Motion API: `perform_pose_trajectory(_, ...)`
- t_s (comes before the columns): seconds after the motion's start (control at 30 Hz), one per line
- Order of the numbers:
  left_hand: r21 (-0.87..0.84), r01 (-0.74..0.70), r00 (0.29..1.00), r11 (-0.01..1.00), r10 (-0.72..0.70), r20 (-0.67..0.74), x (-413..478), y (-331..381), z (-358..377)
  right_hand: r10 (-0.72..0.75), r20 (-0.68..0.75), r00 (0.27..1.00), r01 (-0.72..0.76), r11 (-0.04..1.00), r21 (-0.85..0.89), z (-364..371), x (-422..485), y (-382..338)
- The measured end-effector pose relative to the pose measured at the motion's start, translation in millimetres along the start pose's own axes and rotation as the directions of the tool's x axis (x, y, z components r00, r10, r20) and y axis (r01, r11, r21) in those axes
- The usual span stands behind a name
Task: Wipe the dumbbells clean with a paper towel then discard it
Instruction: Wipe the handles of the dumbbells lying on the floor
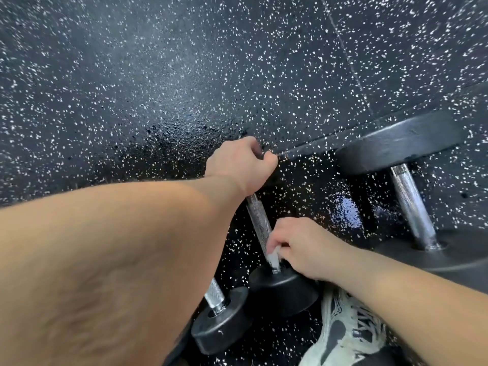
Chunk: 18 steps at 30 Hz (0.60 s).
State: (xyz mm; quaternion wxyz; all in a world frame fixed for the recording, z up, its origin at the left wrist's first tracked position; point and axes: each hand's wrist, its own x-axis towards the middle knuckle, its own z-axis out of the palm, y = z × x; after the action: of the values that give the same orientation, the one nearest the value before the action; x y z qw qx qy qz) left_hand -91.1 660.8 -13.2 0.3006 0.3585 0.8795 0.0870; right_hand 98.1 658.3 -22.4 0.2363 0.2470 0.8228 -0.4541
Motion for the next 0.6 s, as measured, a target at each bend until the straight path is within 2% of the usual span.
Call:
perform_pose_trajectory(0.07, -0.001, -0.005, 1.000, 1.000, 0.005, -0.003, 1, -1, 1, 0.047, 0.109, 0.993, -0.049, 0.999, 0.020, 0, -5, 5)
perform_pose_trajectory(0.17, -0.005, -0.010, 1.000, 1.000, 0.010, -0.003, 1, -2, 2, 0.089, 0.151, 0.984, -0.100, 0.993, 0.070, -8, -6, 8)
perform_pose_trajectory(0.27, -0.007, -0.013, 1.000, 1.000, 0.013, -0.018, 2, -3, 3, 0.227, -0.008, 0.974, -0.219, 0.947, 0.233, -14, 3, 13)
perform_pose_trajectory(0.37, -0.004, -0.011, 1.000, 1.000, 0.011, -0.024, 2, -3, 4, 0.346, -0.192, 0.918, -0.263, 0.896, 0.359, -16, 18, 13)
perform_pose_trajectory(0.47, -0.007, -0.010, 0.999, 1.000, 0.010, -0.032, 2, -3, 4, 0.369, -0.208, 0.906, -0.234, 0.845, 0.480, -14, 29, 2)
perform_pose_trajectory(0.6, -0.007, -0.014, 0.999, 1.000, 0.014, -0.039, 2, -3, 4, 0.429, -0.204, 0.880, -0.183, 0.703, 0.688, -6, 36, -4)
